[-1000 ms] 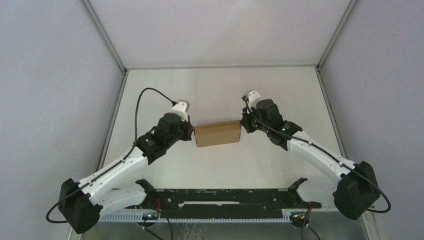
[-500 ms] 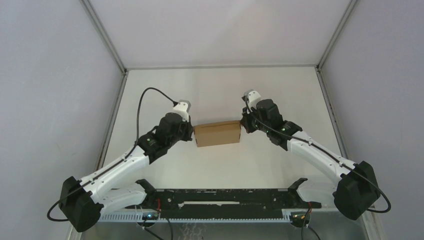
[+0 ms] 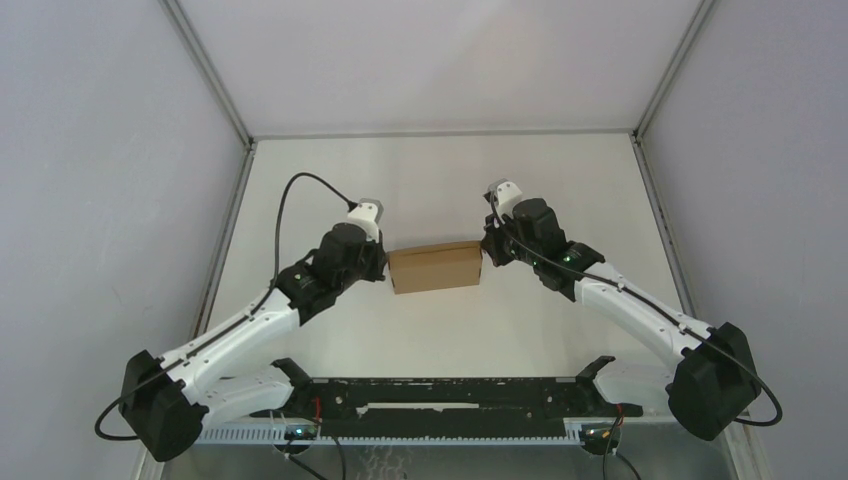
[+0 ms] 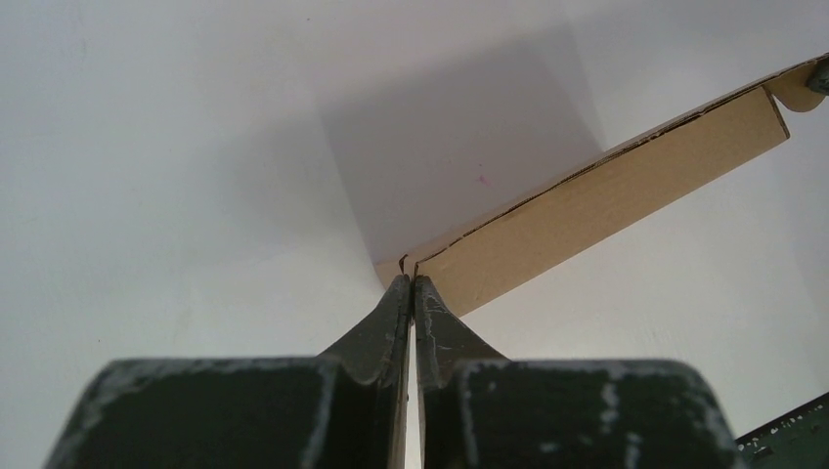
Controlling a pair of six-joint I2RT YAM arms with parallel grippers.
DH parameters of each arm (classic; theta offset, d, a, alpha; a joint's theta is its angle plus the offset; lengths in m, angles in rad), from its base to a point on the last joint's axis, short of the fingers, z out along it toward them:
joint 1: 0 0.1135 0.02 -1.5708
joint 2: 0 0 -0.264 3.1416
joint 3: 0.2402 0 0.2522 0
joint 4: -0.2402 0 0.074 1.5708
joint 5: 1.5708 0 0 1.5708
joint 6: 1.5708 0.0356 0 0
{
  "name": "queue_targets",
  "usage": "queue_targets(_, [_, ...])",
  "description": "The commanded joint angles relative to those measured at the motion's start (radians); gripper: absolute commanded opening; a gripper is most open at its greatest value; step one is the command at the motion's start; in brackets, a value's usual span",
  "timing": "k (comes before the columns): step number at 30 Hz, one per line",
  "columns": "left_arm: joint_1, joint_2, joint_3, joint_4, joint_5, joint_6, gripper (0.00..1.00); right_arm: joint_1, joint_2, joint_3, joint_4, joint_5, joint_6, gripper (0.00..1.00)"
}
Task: Fold the paper box
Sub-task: Close the paper box at the center of the board.
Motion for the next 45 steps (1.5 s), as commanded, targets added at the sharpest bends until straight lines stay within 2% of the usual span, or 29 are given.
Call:
queue_targets(1, [-0.008, 0.004, 0.072, 0.006, -0.017, -0.011, 0.07, 0.006, -0.036, 0.003, 0.021, -0.005, 0.004, 0.00])
queue_targets(45, [-0.009, 0.099, 0.151, -0.046, -0.016, -0.062, 0.08, 0.035, 0.043, 0.105, -0.082, 0.036, 0.121, 0.00])
